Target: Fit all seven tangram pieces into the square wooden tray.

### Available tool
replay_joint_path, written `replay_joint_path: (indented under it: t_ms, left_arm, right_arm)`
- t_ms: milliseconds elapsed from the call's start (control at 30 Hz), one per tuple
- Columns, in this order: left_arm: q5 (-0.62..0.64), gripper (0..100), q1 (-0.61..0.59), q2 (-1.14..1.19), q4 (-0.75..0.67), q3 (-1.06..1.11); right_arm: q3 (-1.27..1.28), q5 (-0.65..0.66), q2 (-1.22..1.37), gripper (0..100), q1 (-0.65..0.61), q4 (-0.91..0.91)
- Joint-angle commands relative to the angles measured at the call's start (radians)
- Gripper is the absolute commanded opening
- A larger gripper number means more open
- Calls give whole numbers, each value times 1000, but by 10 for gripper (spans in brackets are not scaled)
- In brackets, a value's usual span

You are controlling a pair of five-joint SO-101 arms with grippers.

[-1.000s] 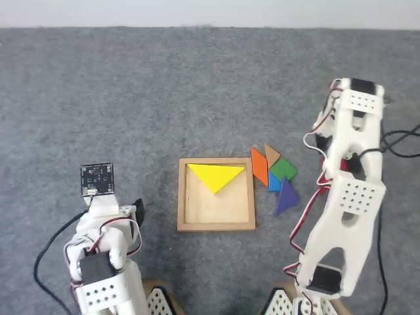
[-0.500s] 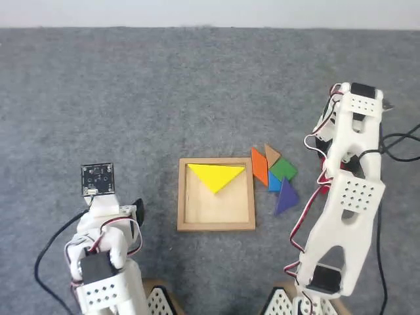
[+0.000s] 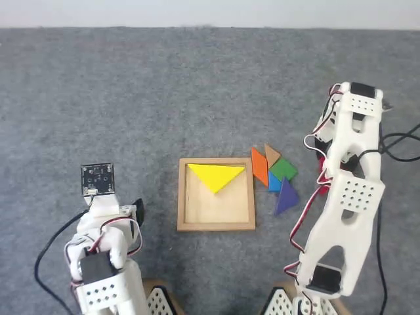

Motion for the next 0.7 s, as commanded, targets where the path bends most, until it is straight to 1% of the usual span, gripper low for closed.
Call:
replay_joint_path:
  t_ms: [0, 300, 433, 533, 600, 667]
  left_arm:
    - [9, 245, -5, -15, 5, -8]
    - [9, 245, -5, -15, 5, -8]
    - [9, 245, -5, -15, 5, -8]
    - [9, 245, -5, -15, 5, -8]
    - [9, 245, -5, -15, 5, -8]
    - [9, 245, -5, -15, 5, -8]
  right_arm:
    - [-44, 14, -88, 163, -22, 36]
    - [-41, 34, -139, 157, -22, 64]
    - [-40, 34, -182, 127, -22, 74]
    - [-38, 34, -194, 130, -22, 87]
    - [-38, 34, -171, 174, -22, 76]
    - [-40, 34, -133, 262, -22, 64]
